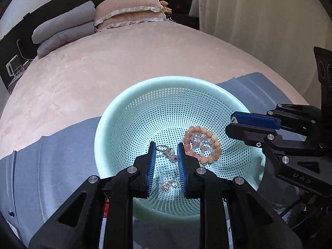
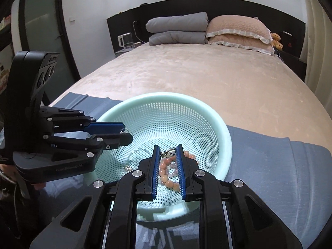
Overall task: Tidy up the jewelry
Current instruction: 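Carry the dangling earring into the green basket and open the left tool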
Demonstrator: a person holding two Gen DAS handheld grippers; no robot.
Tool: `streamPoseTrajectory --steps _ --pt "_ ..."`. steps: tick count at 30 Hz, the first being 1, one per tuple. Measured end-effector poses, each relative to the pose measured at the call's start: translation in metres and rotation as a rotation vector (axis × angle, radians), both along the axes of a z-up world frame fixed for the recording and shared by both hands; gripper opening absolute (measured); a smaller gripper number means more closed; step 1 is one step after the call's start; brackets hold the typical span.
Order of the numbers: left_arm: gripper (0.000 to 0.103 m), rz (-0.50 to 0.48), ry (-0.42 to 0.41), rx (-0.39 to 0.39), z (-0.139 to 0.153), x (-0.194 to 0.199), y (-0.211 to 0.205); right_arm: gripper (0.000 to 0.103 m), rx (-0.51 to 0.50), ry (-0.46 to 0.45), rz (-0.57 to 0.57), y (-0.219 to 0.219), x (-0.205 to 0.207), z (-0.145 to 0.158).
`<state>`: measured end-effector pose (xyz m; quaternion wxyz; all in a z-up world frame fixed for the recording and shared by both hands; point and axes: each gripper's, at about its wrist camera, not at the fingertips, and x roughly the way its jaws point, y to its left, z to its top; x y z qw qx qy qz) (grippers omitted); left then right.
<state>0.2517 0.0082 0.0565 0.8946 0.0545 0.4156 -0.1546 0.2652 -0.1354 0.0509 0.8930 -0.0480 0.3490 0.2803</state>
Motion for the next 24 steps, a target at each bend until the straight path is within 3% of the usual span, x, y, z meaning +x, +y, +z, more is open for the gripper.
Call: streamPoseTrajectory --steps 9,14,15,16,17,18,20,21,24 --pt "0.021 -0.004 0.039 0.033 -0.012 0.004 -0.006 0.015 -0.026 0.038 -0.01 0.004 0.006 -0.017" --pt "0.024 0.012 0.04 0.039 -0.002 0.005 -0.007 0.018 -0.028 0.027 -0.021 0.001 0.002 -0.009" --pt "0.031 0.018 0.024 0.051 0.003 0.003 -0.006 0.025 -0.026 0.021 -0.029 0.0 0.001 -0.004" --pt "0.051 0.021 0.009 0.057 0.009 0.0 -0.005 0.042 -0.029 0.007 -0.045 -0.002 -0.001 0.0" --pt "0.065 0.032 -0.01 0.062 0.015 -0.003 -0.003 0.055 -0.035 -0.02 -0.074 -0.005 -0.004 0.007" --pt "0.08 0.049 -0.04 0.059 0.023 -0.008 0.0 0.076 -0.028 -0.052 -0.094 -0.009 -0.008 0.014" --pt "0.083 0.045 -0.071 0.031 0.038 -0.016 0.007 0.082 0.004 -0.088 -0.095 -0.014 -0.017 0.028" --pt "0.092 0.053 -0.079 0.026 0.045 -0.019 0.011 0.086 0.008 -0.1 -0.11 -0.016 -0.019 0.034" --pt "0.097 0.101 -0.122 0.03 0.064 -0.031 0.024 0.086 0.023 -0.137 -0.132 -0.021 -0.029 0.057"
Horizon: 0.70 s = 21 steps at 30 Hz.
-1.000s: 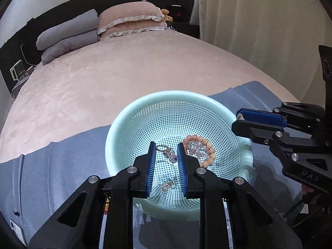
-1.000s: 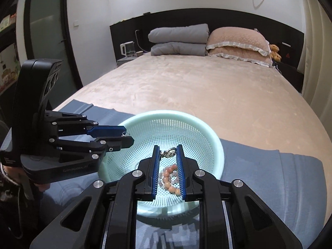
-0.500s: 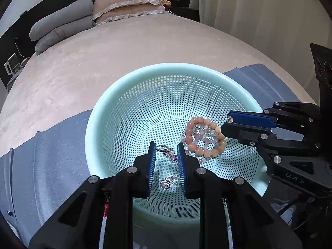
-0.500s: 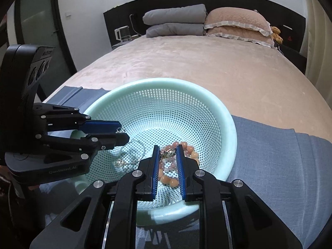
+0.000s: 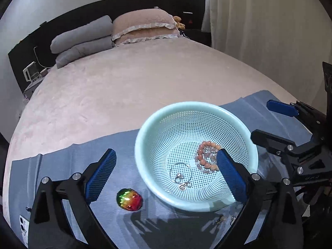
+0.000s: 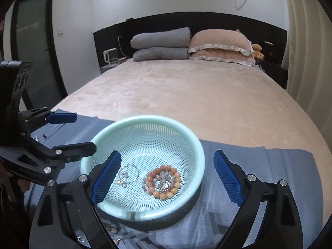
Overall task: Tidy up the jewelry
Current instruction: 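Carry the dangling earring into the green basket and open the left tool, then move the left tool back and grasp the silver ring earring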
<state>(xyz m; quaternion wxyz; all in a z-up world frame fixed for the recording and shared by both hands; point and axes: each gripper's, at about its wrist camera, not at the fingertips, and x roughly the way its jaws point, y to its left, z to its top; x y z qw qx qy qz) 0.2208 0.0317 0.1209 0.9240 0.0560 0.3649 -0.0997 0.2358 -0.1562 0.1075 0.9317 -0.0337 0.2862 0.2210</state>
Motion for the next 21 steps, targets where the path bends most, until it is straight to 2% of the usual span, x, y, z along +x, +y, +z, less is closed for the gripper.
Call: streamPoseTrajectory --steps 7,11,15,21 --pt "0.097 0.026 -0.056 0.023 0.034 -0.036 0.022 0.086 -0.005 -0.11 0.027 -0.005 -0.039 0.051" --pt "0.097 0.018 -0.07 0.021 0.041 -0.06 0.027 0.087 -0.012 -0.16 0.042 -0.005 -0.07 0.067" --pt "0.097 0.001 -0.055 0.026 0.027 -0.08 0.026 0.087 0.006 -0.164 0.037 -0.007 -0.099 0.06" --pt "0.097 -0.041 0.024 0.056 -0.023 -0.102 0.018 0.087 0.017 -0.079 -0.015 -0.003 -0.142 0.01"
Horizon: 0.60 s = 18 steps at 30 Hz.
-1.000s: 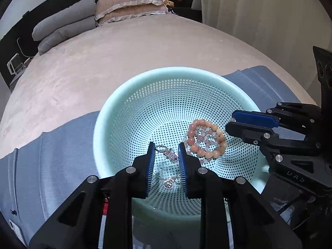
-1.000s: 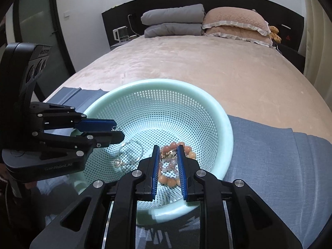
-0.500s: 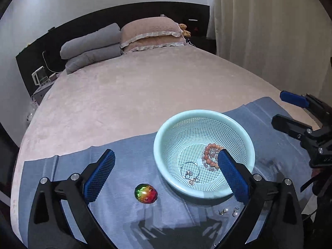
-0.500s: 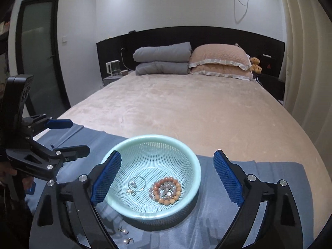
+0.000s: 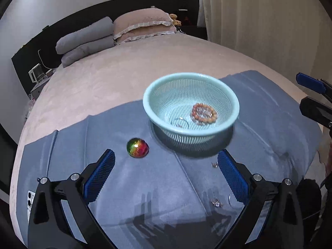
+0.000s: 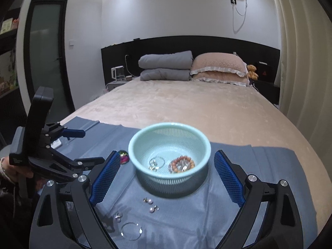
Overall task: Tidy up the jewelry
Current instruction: 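Move the left tool back and grasp the silver ring earring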
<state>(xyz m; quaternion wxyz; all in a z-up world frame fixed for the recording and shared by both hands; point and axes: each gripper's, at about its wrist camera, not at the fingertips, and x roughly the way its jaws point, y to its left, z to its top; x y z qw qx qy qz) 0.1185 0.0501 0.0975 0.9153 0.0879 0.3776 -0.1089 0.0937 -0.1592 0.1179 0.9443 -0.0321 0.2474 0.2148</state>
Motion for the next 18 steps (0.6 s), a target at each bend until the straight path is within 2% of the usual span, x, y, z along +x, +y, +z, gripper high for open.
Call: streamPoseTrajectory --steps 5,9,11,12,14,16,18 --pt "0.096 -0.017 0.058 -0.004 -0.039 -0.012 -0.003 0.087 -0.081 0.125 -0.036 0.015 -0.027 -0.056" --pt "0.095 -0.074 0.061 0.014 -0.058 -0.022 -0.012 0.085 -0.136 0.187 -0.03 0.032 -0.036 -0.096" --pt "0.092 -0.092 0.072 0.016 -0.067 -0.023 -0.015 0.085 -0.131 0.201 -0.035 0.037 -0.039 -0.11" --pt "0.085 -0.099 0.084 0.013 -0.07 -0.022 -0.016 0.085 -0.115 0.222 -0.037 0.04 -0.039 -0.117" --pt "0.083 -0.111 0.116 0.005 -0.076 -0.016 -0.018 0.082 -0.078 0.226 -0.04 0.043 -0.041 -0.129" --pt "0.079 -0.122 0.124 0.008 -0.081 -0.013 -0.02 0.078 -0.08 0.203 -0.044 0.048 -0.044 -0.14" --pt "0.077 -0.143 0.145 0.003 -0.088 -0.011 -0.024 0.078 -0.08 0.176 -0.05 0.053 -0.048 -0.148"
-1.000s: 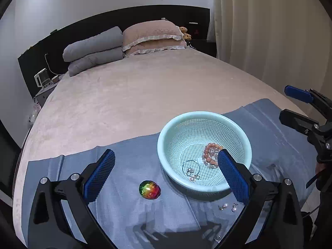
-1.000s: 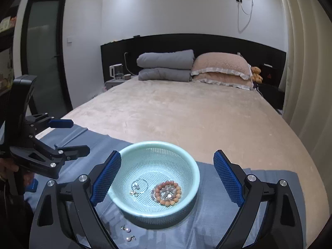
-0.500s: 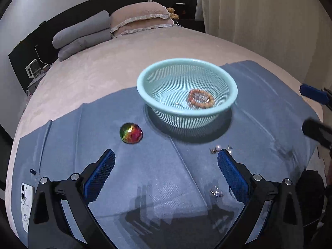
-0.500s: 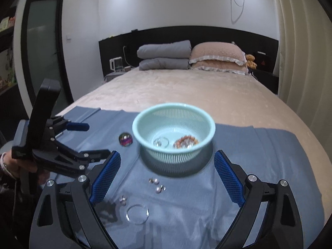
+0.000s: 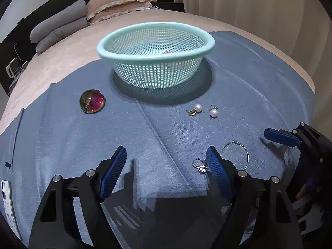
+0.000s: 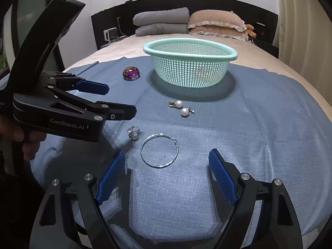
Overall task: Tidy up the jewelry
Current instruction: 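Move the left tool back and grasp the silver ring earring, then grasp the large silver hoop earring with the right tool while the left tool holds the ring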
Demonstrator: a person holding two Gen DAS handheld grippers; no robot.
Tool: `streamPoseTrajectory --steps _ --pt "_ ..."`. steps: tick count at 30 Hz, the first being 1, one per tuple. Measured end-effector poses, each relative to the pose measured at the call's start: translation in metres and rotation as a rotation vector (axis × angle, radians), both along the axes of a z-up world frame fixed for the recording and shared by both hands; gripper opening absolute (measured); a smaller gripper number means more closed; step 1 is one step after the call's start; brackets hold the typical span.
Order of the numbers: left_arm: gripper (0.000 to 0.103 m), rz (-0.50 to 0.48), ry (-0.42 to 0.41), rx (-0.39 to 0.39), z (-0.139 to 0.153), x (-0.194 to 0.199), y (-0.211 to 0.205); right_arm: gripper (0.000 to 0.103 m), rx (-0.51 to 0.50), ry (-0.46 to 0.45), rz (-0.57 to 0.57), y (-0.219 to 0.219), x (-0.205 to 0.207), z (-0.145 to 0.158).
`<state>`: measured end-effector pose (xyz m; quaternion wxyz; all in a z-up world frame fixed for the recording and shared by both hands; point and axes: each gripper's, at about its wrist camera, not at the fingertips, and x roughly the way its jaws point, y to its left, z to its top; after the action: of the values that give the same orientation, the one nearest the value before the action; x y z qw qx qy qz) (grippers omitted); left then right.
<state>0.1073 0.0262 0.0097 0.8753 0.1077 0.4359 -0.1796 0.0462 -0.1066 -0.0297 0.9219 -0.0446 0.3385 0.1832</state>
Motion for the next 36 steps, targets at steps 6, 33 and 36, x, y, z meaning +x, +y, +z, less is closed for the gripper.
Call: streamPoseTrajectory --steps 6,33,36 --pt "0.066 -0.037 0.033 -0.013 -0.017 0.003 -0.009 0.077 -0.008 -0.111 -0.037 0.008 -0.006 -0.018" --pt "0.012 -0.057 0.087 -0.071 -0.015 -0.013 0.023 0.004 0.006 -0.109 0.002 0.009 -0.012 -0.016" --pt "0.012 -0.034 0.089 -0.064 -0.012 -0.014 0.031 0.006 0.061 -0.089 -0.007 0.002 -0.01 -0.015"
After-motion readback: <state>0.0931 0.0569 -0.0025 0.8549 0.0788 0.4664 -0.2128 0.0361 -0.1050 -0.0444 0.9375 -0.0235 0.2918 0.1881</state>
